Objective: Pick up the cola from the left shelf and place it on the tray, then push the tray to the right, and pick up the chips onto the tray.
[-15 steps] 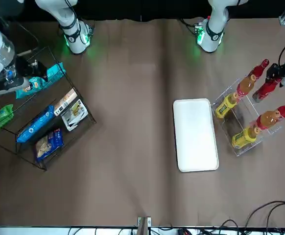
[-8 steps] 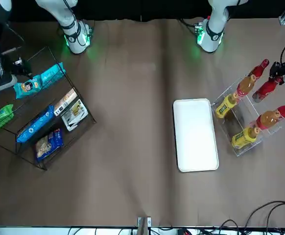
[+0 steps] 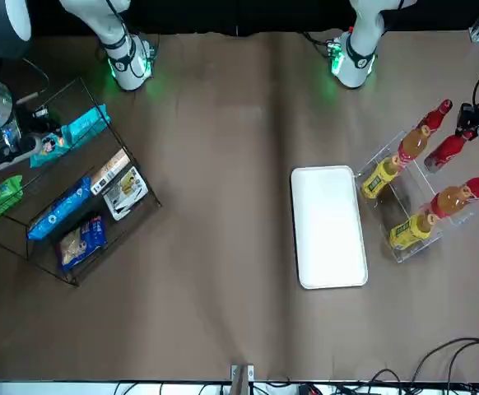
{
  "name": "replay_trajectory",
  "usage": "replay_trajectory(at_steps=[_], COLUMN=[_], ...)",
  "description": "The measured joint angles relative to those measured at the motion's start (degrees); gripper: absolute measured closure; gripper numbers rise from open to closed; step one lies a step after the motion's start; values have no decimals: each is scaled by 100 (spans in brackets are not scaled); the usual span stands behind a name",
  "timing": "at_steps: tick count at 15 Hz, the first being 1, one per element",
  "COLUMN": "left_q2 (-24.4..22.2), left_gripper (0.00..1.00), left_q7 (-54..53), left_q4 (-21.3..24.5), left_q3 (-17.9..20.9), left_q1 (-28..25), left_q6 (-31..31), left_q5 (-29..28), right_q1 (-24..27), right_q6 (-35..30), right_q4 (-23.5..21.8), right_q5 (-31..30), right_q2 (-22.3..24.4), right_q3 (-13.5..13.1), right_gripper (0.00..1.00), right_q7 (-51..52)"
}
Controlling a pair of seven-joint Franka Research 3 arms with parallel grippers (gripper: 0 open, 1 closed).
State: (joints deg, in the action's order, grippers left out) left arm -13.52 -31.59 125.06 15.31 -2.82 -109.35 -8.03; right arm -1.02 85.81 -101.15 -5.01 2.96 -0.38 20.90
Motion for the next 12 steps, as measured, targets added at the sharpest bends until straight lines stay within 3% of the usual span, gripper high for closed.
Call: replay_trajectory(at_steps=[6, 11, 12], left_q2=[-5, 72, 221], left_gripper=[68, 68, 68], left_q7=[21, 329, 659], left_q4=[-142, -1276, -1786], left_q3=[-5, -41, -132], left_q1=[12, 216, 331], left_q6=[146, 1116, 1453], left_q5=[0, -1, 6], right_q1=[-15, -22, -30], right_q6=[2, 148, 196], right_q4=[17, 91, 91], right_q5=[-29, -29, -29], right_q2=[-59, -62, -66], right_q3=[13, 44, 57], right_gripper=[26, 25, 25], right_q7=[12, 13, 14])
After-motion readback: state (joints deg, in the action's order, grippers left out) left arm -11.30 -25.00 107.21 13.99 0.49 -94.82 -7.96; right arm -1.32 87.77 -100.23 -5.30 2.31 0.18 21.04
